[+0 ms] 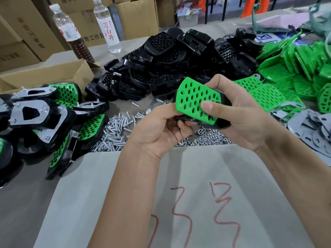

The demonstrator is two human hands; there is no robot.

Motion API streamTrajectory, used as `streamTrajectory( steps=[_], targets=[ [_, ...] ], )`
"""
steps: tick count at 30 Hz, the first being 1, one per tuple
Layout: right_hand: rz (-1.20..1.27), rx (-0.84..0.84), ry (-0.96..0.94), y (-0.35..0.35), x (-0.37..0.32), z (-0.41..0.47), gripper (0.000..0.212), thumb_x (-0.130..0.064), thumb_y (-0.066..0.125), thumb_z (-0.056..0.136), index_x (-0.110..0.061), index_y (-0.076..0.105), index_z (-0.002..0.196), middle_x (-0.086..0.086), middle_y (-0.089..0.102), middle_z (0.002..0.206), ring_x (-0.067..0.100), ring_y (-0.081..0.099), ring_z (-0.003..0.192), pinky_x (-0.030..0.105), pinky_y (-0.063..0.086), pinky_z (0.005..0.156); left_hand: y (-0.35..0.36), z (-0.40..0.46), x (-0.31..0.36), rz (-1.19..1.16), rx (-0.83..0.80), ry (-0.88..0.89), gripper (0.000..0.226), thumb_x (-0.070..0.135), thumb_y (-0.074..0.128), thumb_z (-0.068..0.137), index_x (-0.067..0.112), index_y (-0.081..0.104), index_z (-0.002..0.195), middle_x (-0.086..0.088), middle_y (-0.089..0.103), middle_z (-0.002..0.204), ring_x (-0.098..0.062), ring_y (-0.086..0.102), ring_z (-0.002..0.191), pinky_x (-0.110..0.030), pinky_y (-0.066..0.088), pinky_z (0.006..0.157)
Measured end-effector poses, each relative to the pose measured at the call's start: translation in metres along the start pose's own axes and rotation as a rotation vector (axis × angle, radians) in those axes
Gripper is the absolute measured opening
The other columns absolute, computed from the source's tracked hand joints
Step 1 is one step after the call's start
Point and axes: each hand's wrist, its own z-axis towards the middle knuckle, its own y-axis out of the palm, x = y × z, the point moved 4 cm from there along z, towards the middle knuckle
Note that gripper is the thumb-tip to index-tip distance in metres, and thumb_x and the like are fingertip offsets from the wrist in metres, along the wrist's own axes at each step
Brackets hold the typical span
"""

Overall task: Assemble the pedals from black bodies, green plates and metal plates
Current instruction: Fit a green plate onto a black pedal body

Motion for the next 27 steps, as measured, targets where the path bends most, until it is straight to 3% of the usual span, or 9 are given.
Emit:
streamTrajectory(
  steps=[3, 7, 10, 15, 20, 24, 25, 27],
  targets=[
    [-0.028, -0.004, 0.003, 0.002, 0.001, 0.002, 0.030, -0.015, 0.071, 0.086, -0.010, 0.048, 0.104, 0.020, 0.073, 0.109, 0.038, 0.072, 0.098, 0.058, 0.054, 0.083, -0.002, -0.001, 0.002, -0.023, 0.104, -0.011, 0.013, 0.008, 0.065, 0.063, 0.005, 0.075, 0.056, -0.006, 0.065, 0.061, -0.011, 0.053, 0.042, -0.011, 0.038, 0.042],
    [-0.057, -0.015, -0.008, 0.006, 0.004, 0.002, 0.021, -0.005, 0.065, 0.092, -0.011, 0.046, 0.101, 0.007, 0.073, 0.098, 0.024, 0.076, 0.083, 0.030, 0.060, 0.061, -0.006, 0.001, 0.001, -0.002, 0.200, -0.020, 0.013, 0.014, 0.065, 0.061, 0.007, 0.073, 0.053, -0.003, 0.062, 0.059, -0.009, 0.049, 0.042, -0.011, 0.033, 0.041],
    [-0.152, -0.017, -0.012, 0.004, 0.008, 0.003, 0.026, -0.009, 0.069, 0.090, -0.011, 0.047, 0.102, 0.012, 0.071, 0.105, 0.036, 0.076, 0.088, 0.049, 0.061, 0.071, -0.008, 0.000, 0.001, 0.025, 0.240, -0.031, 0.012, 0.013, 0.063, 0.061, 0.010, 0.071, 0.052, -0.002, 0.062, 0.062, -0.010, 0.045, 0.052, -0.011, 0.029, 0.040],
    [-0.290, 0.000, -0.040, 0.000, 0.012, 0.004, 0.026, -0.015, 0.073, 0.090, -0.017, 0.050, 0.101, 0.008, 0.074, 0.102, 0.029, 0.076, 0.088, 0.043, 0.062, 0.068, -0.012, 0.003, 0.002, 0.108, 0.254, -0.012, 0.051, 0.003, 0.048, 0.092, 0.013, 0.070, 0.048, -0.001, 0.061, 0.061, -0.009, 0.043, 0.055, -0.012, 0.025, 0.043],
    [-0.376, 0.045, -0.136, -0.002, 0.014, 0.006, 0.027, -0.015, 0.075, 0.089, -0.016, 0.051, 0.102, 0.004, 0.075, 0.096, 0.020, 0.076, 0.086, 0.036, 0.062, 0.064, -0.014, 0.004, 0.002, 0.051, 0.242, 0.056, 0.027, 0.015, 0.054, 0.097, 0.010, 0.072, 0.077, -0.005, 0.065, 0.077, -0.010, 0.049, 0.058, -0.016, 0.028, 0.045],
    [-0.430, 0.088, -0.164, -0.005, 0.014, 0.007, 0.028, -0.017, 0.077, 0.088, -0.017, 0.052, 0.102, 0.006, 0.075, 0.096, 0.022, 0.076, 0.086, 0.033, 0.061, 0.063, -0.018, 0.007, 0.004, 0.132, 0.221, 0.094, 0.049, 0.050, 0.063, 0.095, 0.010, 0.080, 0.072, -0.006, 0.067, 0.076, -0.012, 0.053, 0.056, -0.021, 0.032, 0.052],
    [-0.446, 0.120, -0.182, -0.006, 0.012, 0.007, 0.029, -0.018, 0.077, 0.087, -0.017, 0.053, 0.102, 0.006, 0.074, 0.095, 0.021, 0.075, 0.085, 0.032, 0.060, 0.063, -0.018, 0.007, 0.005, 0.139, 0.208, 0.111, 0.042, 0.050, 0.071, 0.088, 0.012, 0.080, 0.075, -0.005, 0.066, 0.076, -0.012, 0.052, 0.057, -0.022, 0.032, 0.053],
    [-0.493, 0.220, -0.236, -0.010, 0.010, 0.008, 0.028, -0.020, 0.077, 0.086, -0.018, 0.053, 0.102, 0.001, 0.073, 0.089, 0.016, 0.071, 0.079, 0.030, 0.058, 0.063, -0.016, 0.009, 0.004, 0.119, 0.150, 0.150, 0.016, 0.031, 0.082, 0.076, 0.015, 0.081, 0.073, 0.000, 0.068, 0.076, -0.009, 0.053, 0.061, -0.020, 0.033, 0.056]
  ],
)
